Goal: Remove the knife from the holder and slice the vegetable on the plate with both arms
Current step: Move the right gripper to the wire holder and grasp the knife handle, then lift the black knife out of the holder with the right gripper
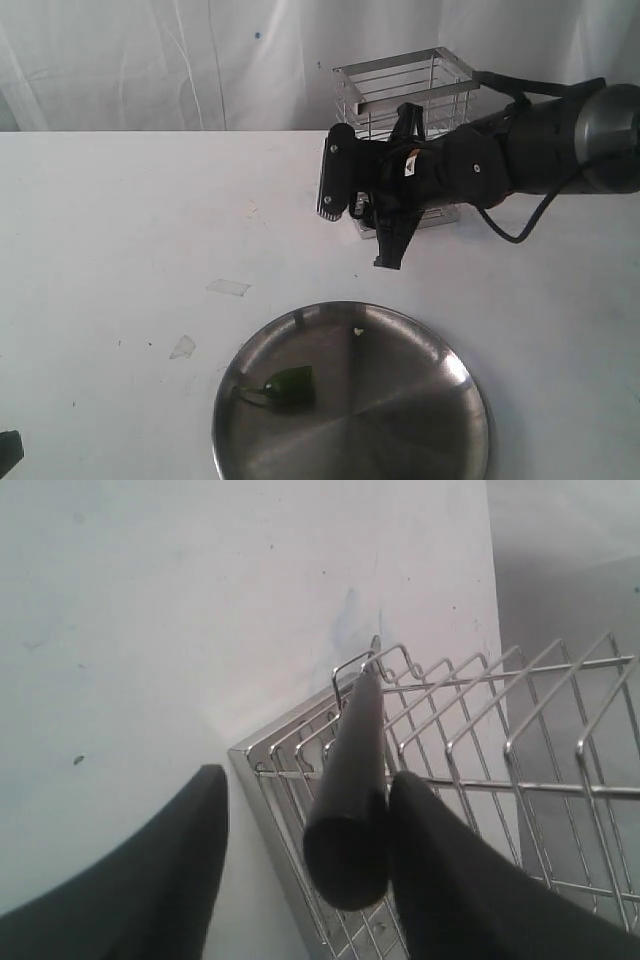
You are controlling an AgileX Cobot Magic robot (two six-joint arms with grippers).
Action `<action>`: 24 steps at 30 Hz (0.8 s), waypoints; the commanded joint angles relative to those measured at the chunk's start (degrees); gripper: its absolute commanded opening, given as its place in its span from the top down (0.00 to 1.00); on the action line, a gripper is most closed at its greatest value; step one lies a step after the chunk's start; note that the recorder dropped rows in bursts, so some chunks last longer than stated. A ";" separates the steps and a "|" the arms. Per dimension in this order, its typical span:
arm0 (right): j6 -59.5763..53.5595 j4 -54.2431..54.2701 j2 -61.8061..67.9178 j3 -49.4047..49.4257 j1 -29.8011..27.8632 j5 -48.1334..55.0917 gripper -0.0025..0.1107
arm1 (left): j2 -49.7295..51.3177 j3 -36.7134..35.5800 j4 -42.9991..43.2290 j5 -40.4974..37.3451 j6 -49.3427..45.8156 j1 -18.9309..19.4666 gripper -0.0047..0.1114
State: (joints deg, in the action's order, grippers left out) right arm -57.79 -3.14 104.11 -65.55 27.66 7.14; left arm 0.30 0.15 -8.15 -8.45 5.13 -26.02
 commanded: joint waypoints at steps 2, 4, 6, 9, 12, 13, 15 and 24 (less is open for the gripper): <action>-0.56 0.01 0.15 0.13 -0.31 -0.90 0.67 | -0.30 -0.15 -0.33 -0.11 0.04 0.24 0.57; -0.56 0.15 0.15 0.13 -0.31 -0.90 0.71 | -0.30 -0.15 -0.33 -0.11 0.04 0.24 0.57; -0.25 0.15 0.01 0.13 -0.31 -0.79 0.74 | -0.30 -0.15 -0.33 -0.11 0.04 0.24 0.57; 1.88 0.15 -0.24 0.09 -0.31 -0.25 0.81 | -0.30 -0.15 -0.33 -0.11 0.04 0.24 0.57; 5.23 0.15 -0.47 -0.54 -0.31 1.92 0.88 | -0.30 -0.15 -0.33 -0.11 0.04 0.24 0.57; 6.33 0.15 -0.56 -0.85 -0.31 2.69 0.91 | -0.30 -0.15 -0.33 -0.11 0.04 0.24 0.57; 8.84 0.15 -0.84 -1.69 -0.31 3.97 0.94 | -0.30 -0.15 -0.33 -0.11 0.04 0.24 0.57; 15.75 0.57 -4.96 -4.71 -0.31 10.23 0.98 | -0.30 -0.15 -0.33 -0.11 0.04 0.24 0.57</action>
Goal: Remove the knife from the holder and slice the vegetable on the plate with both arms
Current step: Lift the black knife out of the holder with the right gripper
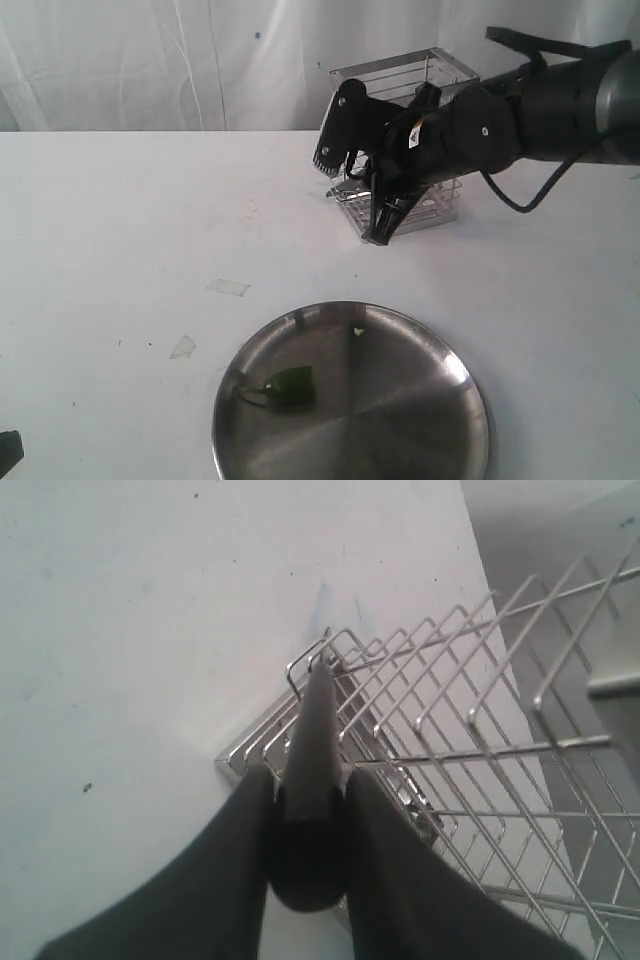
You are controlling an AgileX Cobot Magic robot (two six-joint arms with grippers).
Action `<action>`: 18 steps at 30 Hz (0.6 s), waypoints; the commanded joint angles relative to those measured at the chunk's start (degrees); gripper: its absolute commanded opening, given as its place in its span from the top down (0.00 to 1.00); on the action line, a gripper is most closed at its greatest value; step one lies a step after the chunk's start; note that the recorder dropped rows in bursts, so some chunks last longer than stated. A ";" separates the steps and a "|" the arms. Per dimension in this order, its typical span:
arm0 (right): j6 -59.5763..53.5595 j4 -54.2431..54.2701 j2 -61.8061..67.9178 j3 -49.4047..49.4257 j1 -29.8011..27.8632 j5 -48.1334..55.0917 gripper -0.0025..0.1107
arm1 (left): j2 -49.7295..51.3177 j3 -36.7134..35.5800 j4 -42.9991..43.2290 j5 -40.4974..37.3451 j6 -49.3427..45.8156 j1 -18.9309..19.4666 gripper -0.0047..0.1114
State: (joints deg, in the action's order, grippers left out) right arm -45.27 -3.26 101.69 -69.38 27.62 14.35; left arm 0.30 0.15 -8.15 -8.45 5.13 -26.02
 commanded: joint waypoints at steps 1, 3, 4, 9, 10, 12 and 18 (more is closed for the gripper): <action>3.62 0.70 -3.17 -0.87 -0.28 3.63 0.98 | -0.30 -0.15 -0.33 -0.11 0.04 0.24 0.57; 4.73 0.70 -4.56 -0.87 -0.28 5.12 0.98 | -0.30 -0.15 -0.33 -0.11 0.04 0.24 0.57; 5.53 0.70 -5.07 -0.87 -0.28 5.37 0.98 | -0.30 -0.15 -0.33 -0.11 0.04 0.24 0.57; 10.07 0.70 -8.75 -0.87 -0.28 7.51 0.98 | -0.30 -0.15 -0.33 -0.11 0.04 0.24 0.57; 10.96 0.70 -9.55 -0.87 -0.28 8.08 0.98 | -0.30 -0.15 -0.33 -0.11 0.04 0.24 0.57; 12.84 1.34 -11.09 -0.87 -0.28 9.90 0.98 | -0.30 -0.15 -0.33 -0.11 0.04 0.24 0.57; 17.46 2.86 -17.17 0.40 -0.28 14.30 0.98 | -0.30 -0.15 -0.33 -0.11 0.04 0.24 0.57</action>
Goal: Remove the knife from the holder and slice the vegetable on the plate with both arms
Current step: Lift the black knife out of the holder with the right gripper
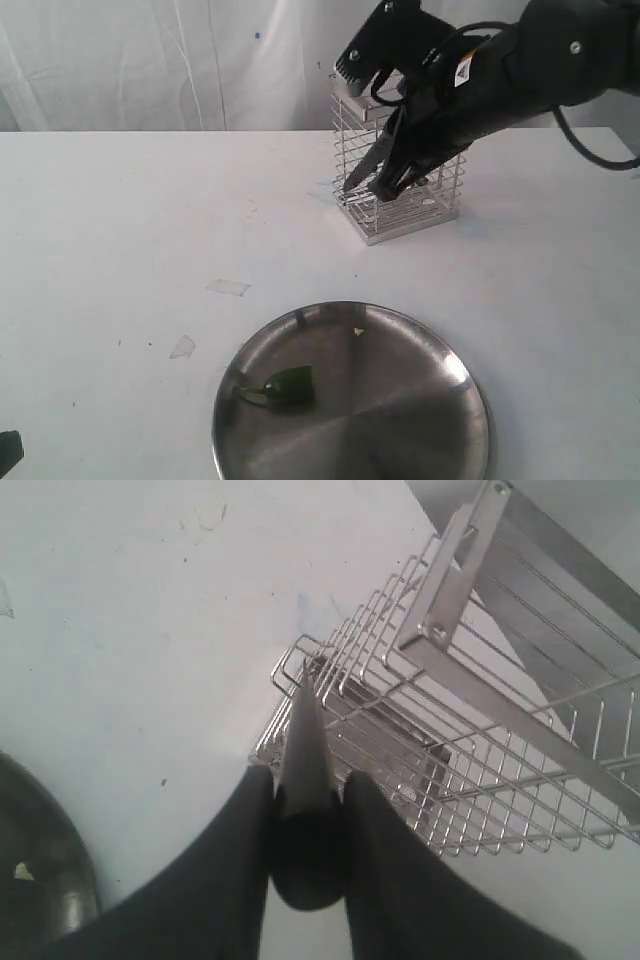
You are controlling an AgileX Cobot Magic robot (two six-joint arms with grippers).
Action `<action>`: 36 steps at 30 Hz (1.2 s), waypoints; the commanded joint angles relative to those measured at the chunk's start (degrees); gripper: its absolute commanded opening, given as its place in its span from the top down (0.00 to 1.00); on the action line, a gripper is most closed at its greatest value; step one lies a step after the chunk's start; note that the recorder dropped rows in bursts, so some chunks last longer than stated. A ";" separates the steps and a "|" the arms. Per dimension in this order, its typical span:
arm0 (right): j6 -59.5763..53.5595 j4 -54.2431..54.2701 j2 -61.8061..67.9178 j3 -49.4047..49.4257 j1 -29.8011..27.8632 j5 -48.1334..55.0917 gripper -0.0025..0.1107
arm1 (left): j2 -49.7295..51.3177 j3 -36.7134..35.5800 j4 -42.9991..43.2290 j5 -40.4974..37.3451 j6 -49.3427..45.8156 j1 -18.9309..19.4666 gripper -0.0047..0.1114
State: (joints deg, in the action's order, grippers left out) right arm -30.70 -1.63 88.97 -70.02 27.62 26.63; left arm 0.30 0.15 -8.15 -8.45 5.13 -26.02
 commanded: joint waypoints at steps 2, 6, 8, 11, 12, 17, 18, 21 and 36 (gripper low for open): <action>2.89 2.08 -7.58 2.42 -0.28 2.45 0.98 | -0.30 -0.15 -0.33 -0.11 0.04 0.24 0.57; 6.68 2.45 -14.72 7.17 -0.28 3.34 0.98 | -0.30 -0.15 -0.33 -0.11 0.04 0.24 0.57; 7.43 2.92 -18.26 9.67 -0.28 3.83 0.98 | -0.30 -0.15 -0.33 -0.11 0.04 0.24 0.57; 8.76 4.64 -24.21 13.73 -0.28 4.89 0.98 | -0.30 -0.15 -0.33 -0.11 0.04 0.24 0.57; 8.76 6.06 -26.55 15.36 -0.28 5.33 0.98 | -0.30 -0.15 -0.33 -0.11 0.04 0.24 0.57; 7.45 18.66 -39.33 24.28 -0.28 4.17 0.98 | -0.30 -0.15 -0.33 -0.11 0.04 0.24 0.57; 6.42 20.96 -42.05 25.96 -0.28 4.17 0.98 | -0.30 -0.15 -0.33 -0.11 0.04 0.24 0.57; 5.19 25.86 -49.86 30.32 -0.28 4.56 0.98 | -0.30 -0.15 -0.33 -0.11 0.04 0.24 0.57; 4.99 40.81 -80.69 45.26 -0.28 4.70 0.98 | -0.30 -0.15 -0.33 -0.11 0.04 0.24 0.57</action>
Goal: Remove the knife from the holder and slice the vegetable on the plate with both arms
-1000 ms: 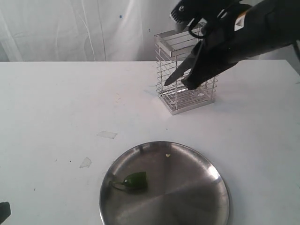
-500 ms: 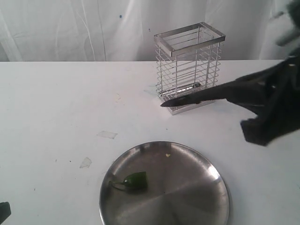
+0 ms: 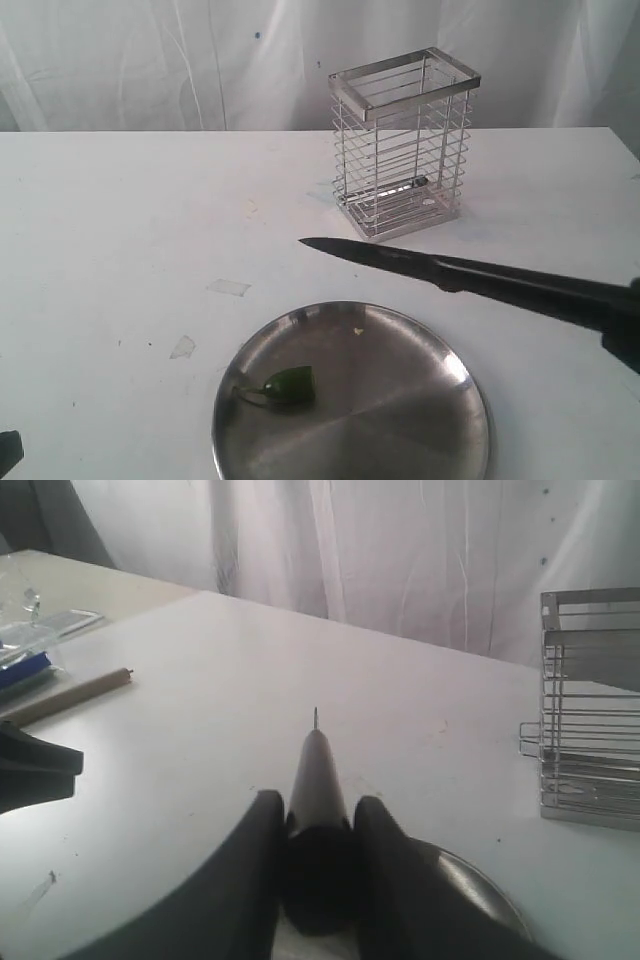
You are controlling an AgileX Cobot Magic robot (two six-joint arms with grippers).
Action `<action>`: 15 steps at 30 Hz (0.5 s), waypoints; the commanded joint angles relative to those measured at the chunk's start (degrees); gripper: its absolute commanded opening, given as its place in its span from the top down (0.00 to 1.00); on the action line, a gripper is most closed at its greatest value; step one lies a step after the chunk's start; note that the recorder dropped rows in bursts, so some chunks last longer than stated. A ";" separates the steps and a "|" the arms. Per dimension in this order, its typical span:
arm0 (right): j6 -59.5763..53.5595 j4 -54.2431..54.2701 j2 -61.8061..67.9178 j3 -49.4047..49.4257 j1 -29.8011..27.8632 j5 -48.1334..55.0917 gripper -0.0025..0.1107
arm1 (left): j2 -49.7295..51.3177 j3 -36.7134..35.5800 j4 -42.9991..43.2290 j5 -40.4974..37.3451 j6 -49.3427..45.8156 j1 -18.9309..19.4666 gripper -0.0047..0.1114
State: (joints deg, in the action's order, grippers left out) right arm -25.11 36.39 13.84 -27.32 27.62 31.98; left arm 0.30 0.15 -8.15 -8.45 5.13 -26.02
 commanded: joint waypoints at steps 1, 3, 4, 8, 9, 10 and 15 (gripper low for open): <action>-0.60 3.32 -6.62 3.10 -0.28 -0.34 0.98 | -0.30 -0.15 -0.33 -0.11 0.04 0.24 0.57; -0.60 4.75 -8.90 4.10 -0.28 -0.03 0.98 | -0.30 -0.15 -0.33 -0.11 0.04 0.24 0.57; -0.60 5.27 -9.63 4.41 -0.28 -0.03 0.98 | -0.30 -0.15 -0.33 -0.11 0.04 0.24 0.57; -0.60 5.51 -11.31 4.78 -0.28 0.24 0.98 | -0.30 -0.15 -0.33 -0.11 0.04 0.24 0.57; -0.60 5.62 -11.32 4.78 -0.28 0.37 0.98 | -0.30 -0.15 -0.33 -0.11 0.04 0.24 0.57; -0.60 5.62 -11.32 4.78 -0.28 0.37 0.98 | -0.30 -0.15 -0.33 -0.11 0.04 0.24 0.57; -0.60 5.62 -11.32 4.78 -0.28 0.49 0.98 | -0.30 -0.15 -0.33 -0.11 -0.49 0.24 0.57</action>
State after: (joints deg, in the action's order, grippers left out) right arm -25.11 41.40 3.08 -22.77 27.62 32.87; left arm 0.30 0.15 -8.15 -8.45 5.13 -26.02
